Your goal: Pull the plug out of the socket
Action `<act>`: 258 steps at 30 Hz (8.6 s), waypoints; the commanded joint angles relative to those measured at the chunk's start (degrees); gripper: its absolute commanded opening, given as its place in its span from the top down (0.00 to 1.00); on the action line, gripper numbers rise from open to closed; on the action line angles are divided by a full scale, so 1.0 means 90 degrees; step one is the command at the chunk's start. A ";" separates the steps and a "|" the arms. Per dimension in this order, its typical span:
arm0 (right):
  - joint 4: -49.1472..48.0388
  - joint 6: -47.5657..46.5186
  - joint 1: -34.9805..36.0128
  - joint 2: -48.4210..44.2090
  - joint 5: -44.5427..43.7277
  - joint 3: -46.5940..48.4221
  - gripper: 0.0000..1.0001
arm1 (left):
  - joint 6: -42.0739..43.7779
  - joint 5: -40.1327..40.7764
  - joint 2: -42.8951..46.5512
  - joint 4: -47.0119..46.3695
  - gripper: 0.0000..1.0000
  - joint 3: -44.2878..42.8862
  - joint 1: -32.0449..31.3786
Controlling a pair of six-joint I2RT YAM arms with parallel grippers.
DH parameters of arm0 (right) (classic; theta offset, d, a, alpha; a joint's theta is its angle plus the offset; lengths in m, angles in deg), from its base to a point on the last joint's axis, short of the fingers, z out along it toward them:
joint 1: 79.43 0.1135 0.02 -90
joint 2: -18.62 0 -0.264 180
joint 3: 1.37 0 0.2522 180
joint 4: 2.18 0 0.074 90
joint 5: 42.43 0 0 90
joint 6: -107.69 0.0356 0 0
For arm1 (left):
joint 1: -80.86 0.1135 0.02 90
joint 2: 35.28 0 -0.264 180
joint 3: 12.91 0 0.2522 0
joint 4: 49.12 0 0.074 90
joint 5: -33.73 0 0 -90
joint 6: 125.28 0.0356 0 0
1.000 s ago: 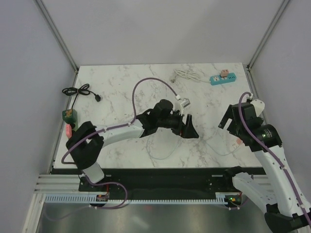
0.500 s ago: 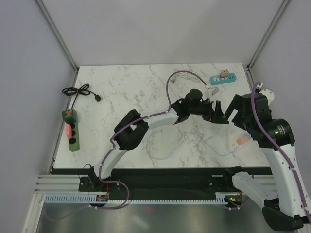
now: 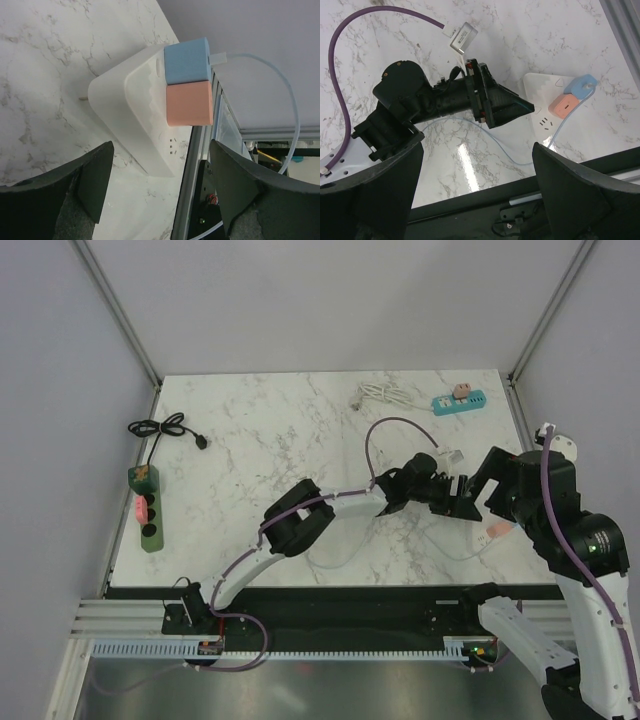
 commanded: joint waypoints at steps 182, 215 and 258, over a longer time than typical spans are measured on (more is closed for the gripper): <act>-0.3565 -0.0712 -0.1323 0.2611 0.1915 -0.2768 1.00 | 0.1183 0.1961 0.1951 0.1005 0.98 0.4110 0.0948; -0.4327 -0.0350 -0.1313 0.2514 0.3450 -0.4262 1.00 | 0.0588 0.0867 0.2615 0.0106 0.35 0.4217 0.0928; -0.3037 -0.0819 -0.1440 0.1605 0.2385 -0.3100 1.00 | 0.0695 0.2644 0.1736 0.3095 0.98 0.1942 0.0596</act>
